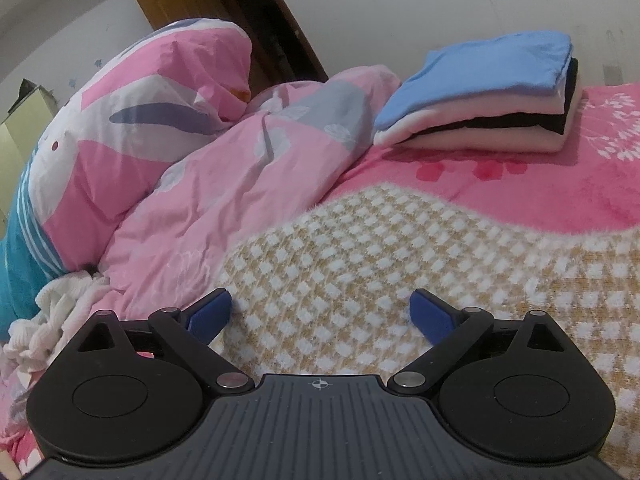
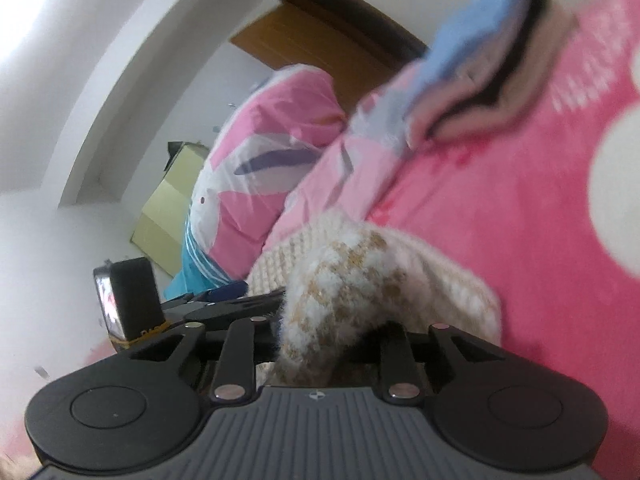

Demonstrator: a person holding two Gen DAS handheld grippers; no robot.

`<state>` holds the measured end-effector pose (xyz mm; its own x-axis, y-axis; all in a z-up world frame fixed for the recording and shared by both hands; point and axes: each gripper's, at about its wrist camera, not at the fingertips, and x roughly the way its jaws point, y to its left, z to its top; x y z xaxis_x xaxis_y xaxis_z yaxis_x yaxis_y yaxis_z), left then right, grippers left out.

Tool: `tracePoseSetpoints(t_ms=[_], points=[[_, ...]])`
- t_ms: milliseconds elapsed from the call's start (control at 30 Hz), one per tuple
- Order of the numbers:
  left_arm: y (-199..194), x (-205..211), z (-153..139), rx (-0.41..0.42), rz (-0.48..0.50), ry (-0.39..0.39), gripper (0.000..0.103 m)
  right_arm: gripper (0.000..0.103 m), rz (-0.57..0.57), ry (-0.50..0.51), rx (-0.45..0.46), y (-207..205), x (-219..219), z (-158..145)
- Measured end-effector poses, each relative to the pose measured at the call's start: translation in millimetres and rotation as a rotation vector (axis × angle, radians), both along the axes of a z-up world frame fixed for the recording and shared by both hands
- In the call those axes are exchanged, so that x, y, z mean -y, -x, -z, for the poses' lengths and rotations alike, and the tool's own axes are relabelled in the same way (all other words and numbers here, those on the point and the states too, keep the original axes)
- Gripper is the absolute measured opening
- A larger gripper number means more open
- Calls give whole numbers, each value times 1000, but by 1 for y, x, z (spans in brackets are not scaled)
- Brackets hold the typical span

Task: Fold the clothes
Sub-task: 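Open the right gripper and release the coat beside the clothes stack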

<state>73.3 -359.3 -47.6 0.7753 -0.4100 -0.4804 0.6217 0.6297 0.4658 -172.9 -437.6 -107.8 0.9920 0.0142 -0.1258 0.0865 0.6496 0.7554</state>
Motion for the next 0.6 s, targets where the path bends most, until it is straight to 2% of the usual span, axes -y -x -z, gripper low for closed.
tracePoseSetpoints(t_ms=[100,233,333,400,467,600], points=[[4,4,3,22,7,-10,97,20,15,36,-19,1,-1,8],[8,3,6,42,16,-1,96,19,-4,-69,-29,7,8,33],[9,1,8,55,23,10,96,31,-32,-134,-14,16,18,33],[10,-1,9,59,27,20,96,39,-40,-219,27,28,30,37],[8,-4,9,45,29,40,96,42,-43,-306,66,41,44,44],[9,-7,11,54,36,59,96,43,-41,-407,79,55,69,50]])
